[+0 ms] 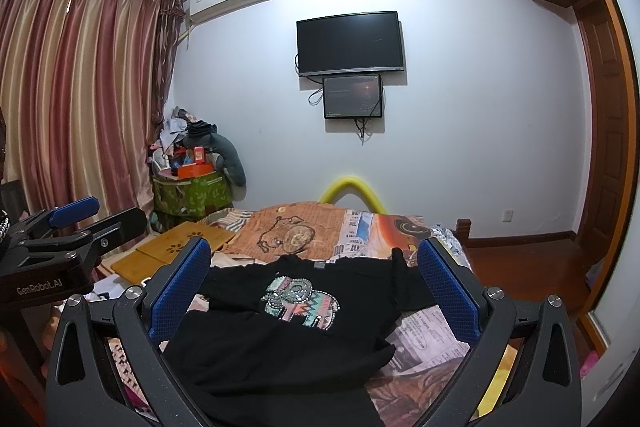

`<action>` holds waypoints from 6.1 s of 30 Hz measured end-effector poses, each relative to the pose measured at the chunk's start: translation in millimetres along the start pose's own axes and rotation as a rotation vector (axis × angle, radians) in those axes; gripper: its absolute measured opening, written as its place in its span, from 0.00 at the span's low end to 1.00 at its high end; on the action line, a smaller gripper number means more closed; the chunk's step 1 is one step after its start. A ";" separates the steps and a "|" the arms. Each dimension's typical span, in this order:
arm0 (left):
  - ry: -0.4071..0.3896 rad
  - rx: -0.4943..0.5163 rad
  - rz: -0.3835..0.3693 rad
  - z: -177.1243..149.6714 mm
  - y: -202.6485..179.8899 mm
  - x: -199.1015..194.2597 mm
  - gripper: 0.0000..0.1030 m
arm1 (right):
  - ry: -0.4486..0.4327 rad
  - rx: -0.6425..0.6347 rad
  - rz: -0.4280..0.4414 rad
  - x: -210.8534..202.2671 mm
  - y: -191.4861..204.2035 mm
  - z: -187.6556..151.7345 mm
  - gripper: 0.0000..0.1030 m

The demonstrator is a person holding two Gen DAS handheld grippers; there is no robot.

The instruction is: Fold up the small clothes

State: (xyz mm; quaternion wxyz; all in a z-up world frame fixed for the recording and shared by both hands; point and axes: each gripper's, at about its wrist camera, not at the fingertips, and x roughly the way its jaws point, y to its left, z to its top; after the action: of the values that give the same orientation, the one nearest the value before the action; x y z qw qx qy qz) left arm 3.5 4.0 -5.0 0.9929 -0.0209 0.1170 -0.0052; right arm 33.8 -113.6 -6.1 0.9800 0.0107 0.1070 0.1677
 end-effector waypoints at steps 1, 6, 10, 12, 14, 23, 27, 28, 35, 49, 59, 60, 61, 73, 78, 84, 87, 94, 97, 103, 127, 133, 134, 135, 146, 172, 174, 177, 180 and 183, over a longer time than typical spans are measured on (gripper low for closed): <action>0.001 -0.001 0.002 -0.6 0.6 0.3 1.00 | 0.000 0.000 0.000 0.1 0.0 -0.1 1.00; 0.007 -0.007 0.004 -0.8 1.3 3.0 1.00 | 0.000 0.000 0.001 0.5 -0.1 -0.2 0.99; 0.009 -0.012 0.007 -0.5 3.2 5.0 1.00 | 0.001 -0.001 0.000 0.1 0.6 0.1 0.99; 0.009 -0.013 0.007 -1.1 3.2 5.2 1.00 | 0.001 -0.001 0.000 0.2 0.6 0.2 0.99; 0.008 -0.012 0.006 -1.1 3.3 5.0 1.00 | 0.001 -0.001 -0.001 0.2 0.7 0.2 1.00; 0.007 -0.010 0.007 -1.6 4.5 5.4 1.00 | 0.001 -0.003 0.000 0.5 0.6 0.3 0.99; 0.007 -0.011 0.007 -2.2 4.9 5.5 1.00 | 0.001 -0.001 -0.001 0.8 1.2 0.2 1.00; 0.007 -0.011 0.007 -2.1 4.6 5.3 1.00 | 0.002 0.000 -0.001 1.2 1.1 -0.2 1.00; 0.008 -0.011 0.006 -1.8 4.4 6.0 1.00 | 0.003 -0.002 -0.002 2.2 0.1 -1.7 0.99; 0.033 -0.008 0.017 -3.2 9.7 23.3 1.00 | 0.024 0.008 -0.017 10.8 -9.4 -3.8 0.99; 0.155 -0.034 0.103 -10.2 56.2 107.0 1.00 | 0.120 0.031 -0.086 61.3 -45.0 -18.8 0.99; 0.174 -0.041 0.118 -12.1 63.4 117.8 1.00 | 0.146 0.030 -0.111 74.7 -54.7 -23.7 0.99; 0.197 -0.050 0.140 -14.7 73.5 131.4 1.00 | 0.157 0.029 -0.118 80.2 -59.1 -25.7 0.99; 0.527 -0.106 0.255 -76.2 166.5 269.7 1.00 | 0.360 0.068 -0.216 153.0 -118.0 -56.1 0.85; 0.648 -0.148 0.276 -112.0 195.9 306.7 1.00 | 0.425 0.089 -0.238 181.4 -142.4 -67.7 0.82; 0.780 -0.279 0.260 -149.8 239.4 344.4 1.00 | 0.520 0.095 -0.242 206.0 -163.3 -87.3 0.74; 0.814 -0.384 0.257 -163.7 264.9 359.4 1.00 | 0.570 0.113 -0.244 219.2 -175.0 -98.4 0.64; 0.863 -0.497 0.258 -187.2 296.8 391.5 0.89 | 0.607 0.202 -0.239 233.3 -198.0 -114.2 0.61; 0.846 -0.519 0.273 -188.3 304.9 402.5 0.89 | 0.609 0.212 -0.236 232.9 -197.8 -117.3 0.61; 0.836 -0.356 0.390 -181.7 298.7 419.1 0.35 | 0.621 0.214 -0.220 238.1 -197.9 -121.4 0.61; 0.602 -0.012 0.056 -33.9 132.8 421.8 0.05 | 0.559 0.175 -0.140 237.2 -176.4 -92.5 0.61; 0.747 0.041 -0.069 -77.8 78.6 453.3 0.05 | 0.550 0.144 -0.096 240.5 -160.0 -87.1 0.61; 0.785 0.036 -0.085 -87.9 75.2 458.2 0.05 | 0.550 0.138 -0.088 242.5 -157.3 -85.9 0.61; 0.808 0.031 -0.092 -94.7 74.5 461.1 0.05 | 0.550 0.131 -0.080 245.1 -154.4 -85.0 0.61; 0.680 0.007 -0.059 -67.2 133.5 421.3 0.68 | 0.580 0.060 0.005 290.6 -117.1 -82.9 0.61; 0.964 -0.104 0.034 -160.0 192.6 584.9 0.13 | 0.772 -0.187 -0.004 483.0 -115.4 -113.6 0.31; 0.949 -0.069 0.091 -155.3 194.6 583.9 0.12 | 0.761 -0.232 0.006 478.8 -111.6 -112.5 0.15; 0.913 -0.026 0.189 -141.7 209.1 582.5 0.11 | 0.759 -0.296 0.014 479.2 -110.1 -110.2 0.09; 0.890 -0.033 0.227 -126.4 222.3 586.3 0.12 | 0.749 -0.320 0.001 486.8 -113.0 -107.8 0.09; 0.869 0.048 0.275 -120.6 214.1 593.3 0.12 | 0.721 -0.324 -0.022 498.1 -110.9 -103.6 0.09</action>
State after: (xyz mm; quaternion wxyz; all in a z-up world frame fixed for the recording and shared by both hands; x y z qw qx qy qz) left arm 553.6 204.0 -269.1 0.8433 0.0219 0.5243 0.1156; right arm 506.6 -54.9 -216.3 0.8703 -0.2046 0.4165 0.1650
